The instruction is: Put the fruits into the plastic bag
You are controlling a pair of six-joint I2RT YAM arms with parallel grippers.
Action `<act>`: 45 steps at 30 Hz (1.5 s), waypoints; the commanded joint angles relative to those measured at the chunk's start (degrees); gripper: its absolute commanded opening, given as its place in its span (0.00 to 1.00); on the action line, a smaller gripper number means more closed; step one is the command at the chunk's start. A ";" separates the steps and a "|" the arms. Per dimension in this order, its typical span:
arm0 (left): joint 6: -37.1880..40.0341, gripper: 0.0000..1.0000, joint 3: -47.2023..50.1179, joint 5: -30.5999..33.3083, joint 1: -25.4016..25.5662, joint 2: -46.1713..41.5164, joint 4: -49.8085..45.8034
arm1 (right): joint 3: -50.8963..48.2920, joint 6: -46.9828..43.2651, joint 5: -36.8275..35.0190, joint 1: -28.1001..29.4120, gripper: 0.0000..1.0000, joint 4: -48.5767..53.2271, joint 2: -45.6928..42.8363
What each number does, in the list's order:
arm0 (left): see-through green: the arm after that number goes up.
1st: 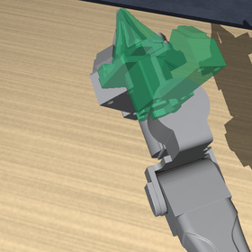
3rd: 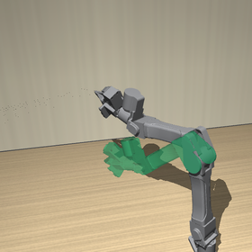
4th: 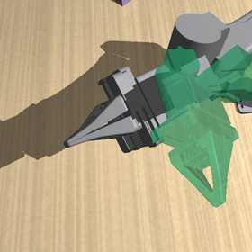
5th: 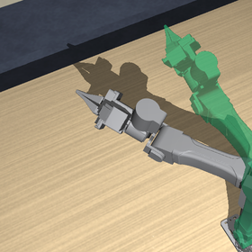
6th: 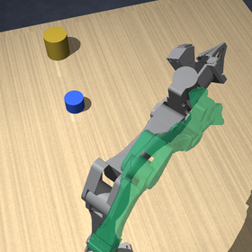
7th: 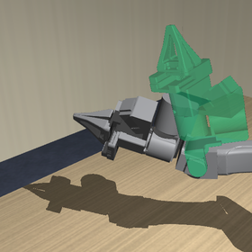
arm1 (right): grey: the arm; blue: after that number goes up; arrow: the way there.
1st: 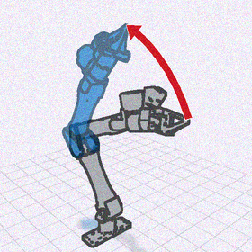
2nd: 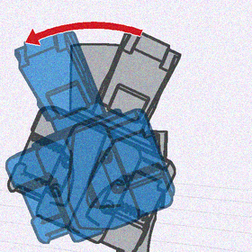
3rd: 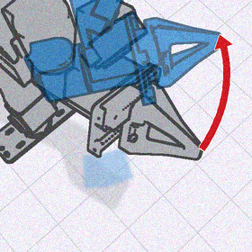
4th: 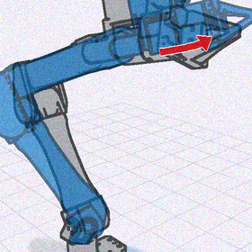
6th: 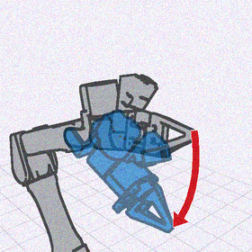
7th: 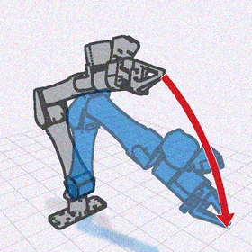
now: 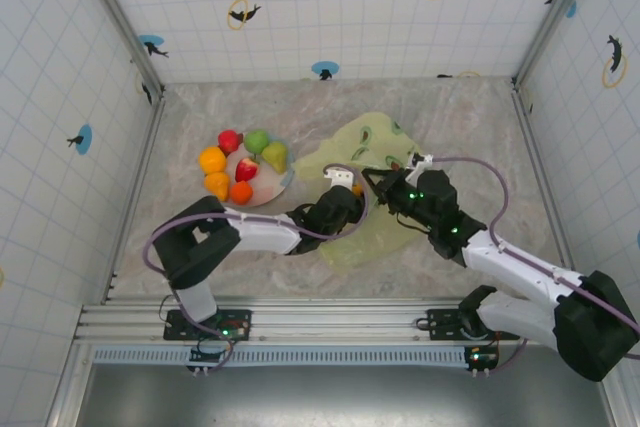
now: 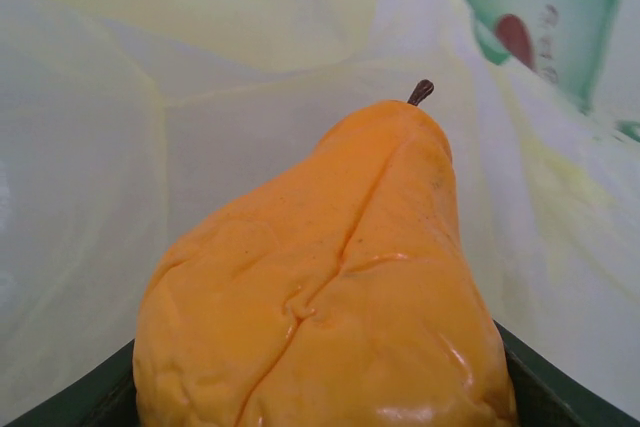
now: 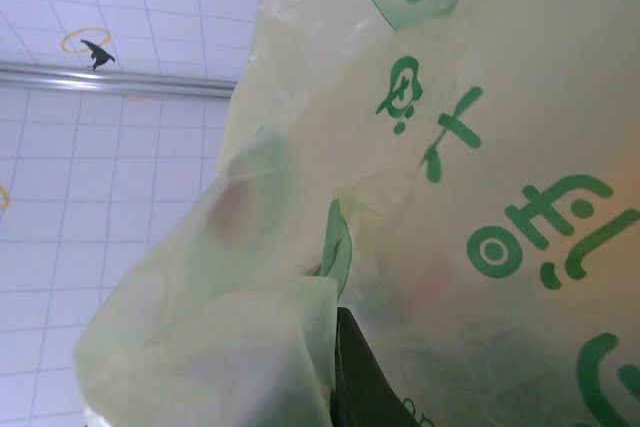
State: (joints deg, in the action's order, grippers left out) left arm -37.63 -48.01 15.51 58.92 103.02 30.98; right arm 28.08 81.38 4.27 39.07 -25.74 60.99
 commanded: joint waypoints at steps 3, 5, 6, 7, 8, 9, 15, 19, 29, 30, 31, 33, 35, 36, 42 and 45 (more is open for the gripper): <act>-2.69 0.68 -5.03 -3.06 -2.30 5.44 7.36 | -2.69 3.51 -4.45 -0.35 0.00 -5.43 -2.54; -1.29 0.75 -6.40 -5.00 -2.36 5.98 6.47 | -3.43 3.61 -4.47 -1.35 0.00 -4.99 -2.96; -0.94 0.78 -6.52 -5.74 -2.36 5.76 6.12 | -3.77 3.74 -4.38 -1.97 0.00 -4.81 -3.20; -0.33 0.80 -6.14 -6.53 -2.31 5.23 5.70 | -4.35 3.85 -4.23 -2.84 0.00 -4.79 -3.34; 0.14 0.82 -5.74 -7.10 -2.32 4.41 5.17 | -4.81 4.00 -4.02 -3.69 0.00 -4.87 -3.57; 0.58 0.84 -5.12 -7.55 -2.32 3.51 4.62 | -5.15 4.04 -3.53 -4.49 0.00 -4.90 -3.66; 4.64 0.89 -0.42 -10.05 -2.65 -3.72 -1.28 | -5.16 2.43 -0.12 -9.23 0.00 -3.29 -3.42; 7.01 0.88 4.19 -14.01 -3.35 -10.18 -6.59 | -5.62 0.01 1.56 -12.42 0.00 -0.81 -3.41; 6.93 0.84 18.88 -15.82 -5.08 -25.14 -12.14 | -6.11 -1.25 4.31 -15.25 0.00 -1.93 -1.37; 6.14 0.84 19.67 -15.69 -5.71 -25.47 -11.72 | -5.96 -1.41 4.34 -15.25 0.00 -1.95 -1.29; 5.18 0.84 20.14 -16.04 -6.71 -25.31 -11.18 | -5.90 -1.53 4.38 -15.25 0.00 -1.94 -1.15; 4.13 0.85 20.07 -16.73 -7.79 -23.99 -9.60 | -5.84 -1.34 4.34 -15.25 0.00 -2.34 -0.91; 4.18 0.86 19.22 -16.73 -7.92 -21.56 -7.24 | -5.76 -1.27 4.33 -15.25 0.00 -2.77 -0.79; 4.27 0.86 18.28 -17.09 -7.89 -20.18 -6.30 | -5.62 -1.29 4.34 -15.24 0.00 -2.78 -0.74; 2.50 0.83 12.10 -20.42 -7.85 -9.98 -0.46 | -5.53 -1.47 4.12 -15.25 0.00 -2.47 -1.19; 1.22 0.78 10.15 -22.58 -7.91 -6.03 2.77 | -5.58 -1.56 3.91 -15.32 0.00 -2.36 -1.60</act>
State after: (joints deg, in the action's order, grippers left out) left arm -34.63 -35.59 -4.19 51.05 94.70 28.53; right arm 22.00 80.49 8.69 23.99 -26.81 60.03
